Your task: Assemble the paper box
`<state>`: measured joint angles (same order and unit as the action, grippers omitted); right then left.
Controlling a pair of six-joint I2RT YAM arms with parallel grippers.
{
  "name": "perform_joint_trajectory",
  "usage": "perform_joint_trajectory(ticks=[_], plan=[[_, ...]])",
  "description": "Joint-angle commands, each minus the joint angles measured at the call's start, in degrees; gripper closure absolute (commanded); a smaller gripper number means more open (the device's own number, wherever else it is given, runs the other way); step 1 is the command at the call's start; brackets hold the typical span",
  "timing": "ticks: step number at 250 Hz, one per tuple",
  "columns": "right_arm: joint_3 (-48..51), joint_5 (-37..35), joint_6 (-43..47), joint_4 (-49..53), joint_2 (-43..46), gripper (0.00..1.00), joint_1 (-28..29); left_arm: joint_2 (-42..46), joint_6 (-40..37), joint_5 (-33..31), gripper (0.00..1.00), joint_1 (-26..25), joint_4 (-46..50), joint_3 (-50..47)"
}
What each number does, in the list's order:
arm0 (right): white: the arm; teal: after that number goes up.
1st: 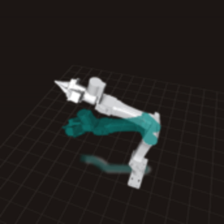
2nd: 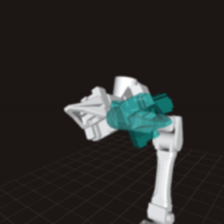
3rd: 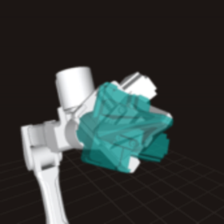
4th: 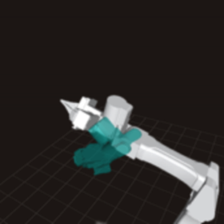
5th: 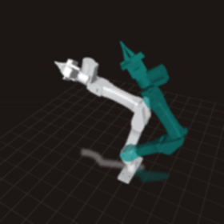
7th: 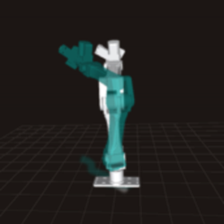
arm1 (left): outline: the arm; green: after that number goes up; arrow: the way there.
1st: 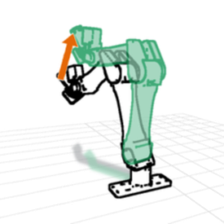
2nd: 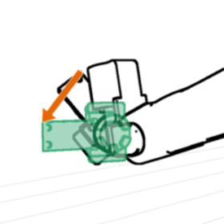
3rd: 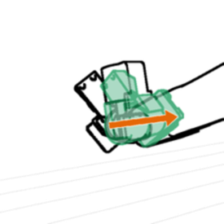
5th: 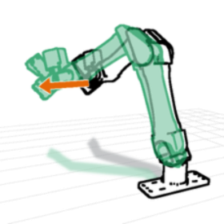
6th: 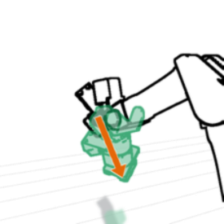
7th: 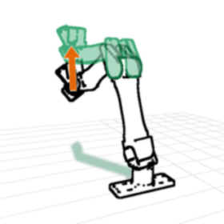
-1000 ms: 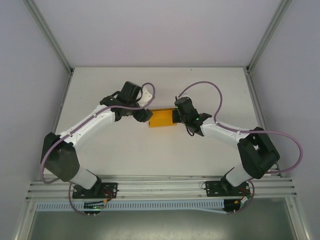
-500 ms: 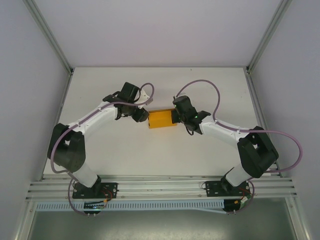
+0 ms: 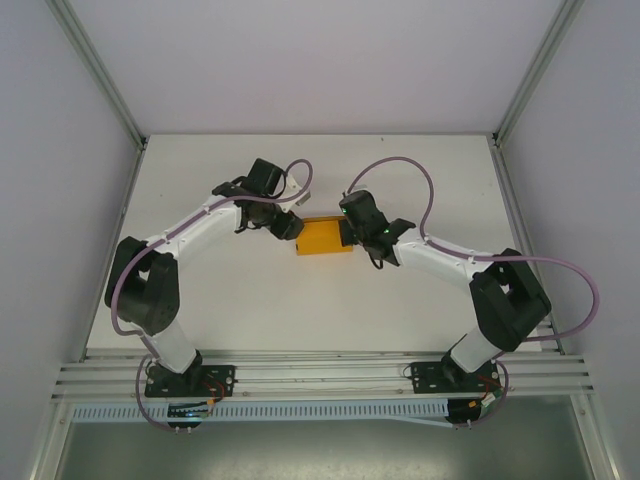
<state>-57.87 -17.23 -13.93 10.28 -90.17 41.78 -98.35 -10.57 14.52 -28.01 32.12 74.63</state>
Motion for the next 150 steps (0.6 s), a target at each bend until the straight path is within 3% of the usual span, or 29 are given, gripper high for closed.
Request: perform_joint_trajectory(ticks=[1,32,97,150], plan=[[1.8,1.9,-0.7,10.2,-3.4,1.00,0.7,2.0,1.2,-0.2,0.64,0.2,0.8,-0.9],[1.5,1.6,-0.5,10.5,-3.8,1.00,0.8,2.3,2.2,-1.1,0.73,0.2,1.1,0.2],[2.0,1.6,-0.4,10.6,-3.6,1.00,0.8,1.9,3.2,-3.9,0.70,0.2,2.0,1.0],[1.8,1.6,-0.3,10.9,-3.8,1.00,0.9,2.4,3.5,-2.2,0.69,0.2,1.5,1.4]])
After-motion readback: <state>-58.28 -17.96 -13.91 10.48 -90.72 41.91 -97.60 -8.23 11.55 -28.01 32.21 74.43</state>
